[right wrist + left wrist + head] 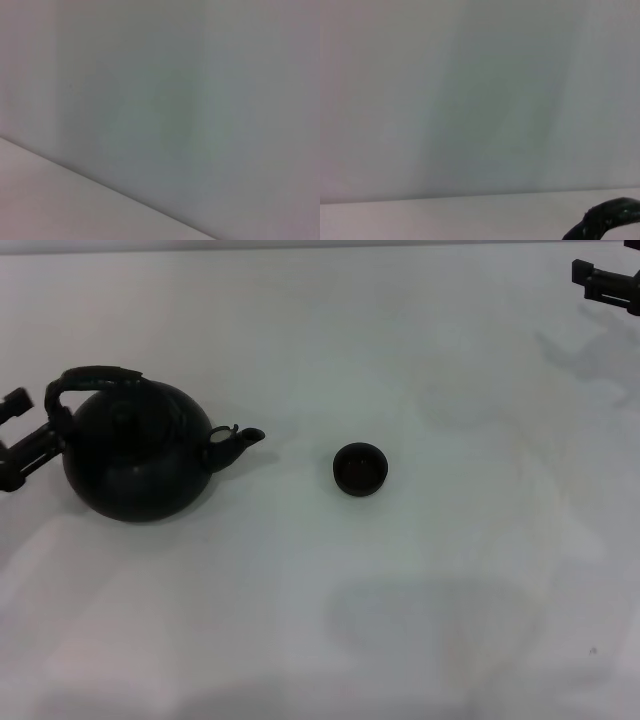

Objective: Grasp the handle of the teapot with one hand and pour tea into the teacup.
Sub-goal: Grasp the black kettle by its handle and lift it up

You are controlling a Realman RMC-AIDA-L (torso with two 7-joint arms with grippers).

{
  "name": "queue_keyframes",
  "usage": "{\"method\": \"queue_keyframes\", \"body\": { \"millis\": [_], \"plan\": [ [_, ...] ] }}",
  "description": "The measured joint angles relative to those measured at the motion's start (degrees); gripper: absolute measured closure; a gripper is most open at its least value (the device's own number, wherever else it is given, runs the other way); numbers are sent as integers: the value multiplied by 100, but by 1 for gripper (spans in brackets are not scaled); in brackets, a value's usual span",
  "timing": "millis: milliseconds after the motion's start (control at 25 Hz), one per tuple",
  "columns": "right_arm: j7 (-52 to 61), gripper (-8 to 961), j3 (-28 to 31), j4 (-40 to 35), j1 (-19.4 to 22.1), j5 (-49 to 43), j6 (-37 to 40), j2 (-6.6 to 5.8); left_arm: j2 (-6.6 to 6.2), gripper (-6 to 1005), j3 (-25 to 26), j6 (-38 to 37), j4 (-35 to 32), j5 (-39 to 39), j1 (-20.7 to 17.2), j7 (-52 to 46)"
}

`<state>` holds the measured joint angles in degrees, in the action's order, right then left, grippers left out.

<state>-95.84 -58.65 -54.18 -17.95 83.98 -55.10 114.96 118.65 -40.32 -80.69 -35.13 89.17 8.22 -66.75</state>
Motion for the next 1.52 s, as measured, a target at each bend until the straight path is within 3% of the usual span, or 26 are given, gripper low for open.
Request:
{"method": "queue_keyframes", "body": {
  "millis": [320,760,1200,1520],
  "plan": [
    [-52,111,-23,8,-7,4,-25,0,7,305,15,279,11,174,204,-220],
    [-57,111,-31,84,-13,5,-27,0,10,333,39,651,48,-42,210,-285],
    [-58,112,-58,137,-30,4,-39,0,15,683,35,800,11,-197,304,-296],
    [-58,113,-28,163,-11,4,-80,0,30,775,32,840,48,-677,296,-266]
  ]
}}
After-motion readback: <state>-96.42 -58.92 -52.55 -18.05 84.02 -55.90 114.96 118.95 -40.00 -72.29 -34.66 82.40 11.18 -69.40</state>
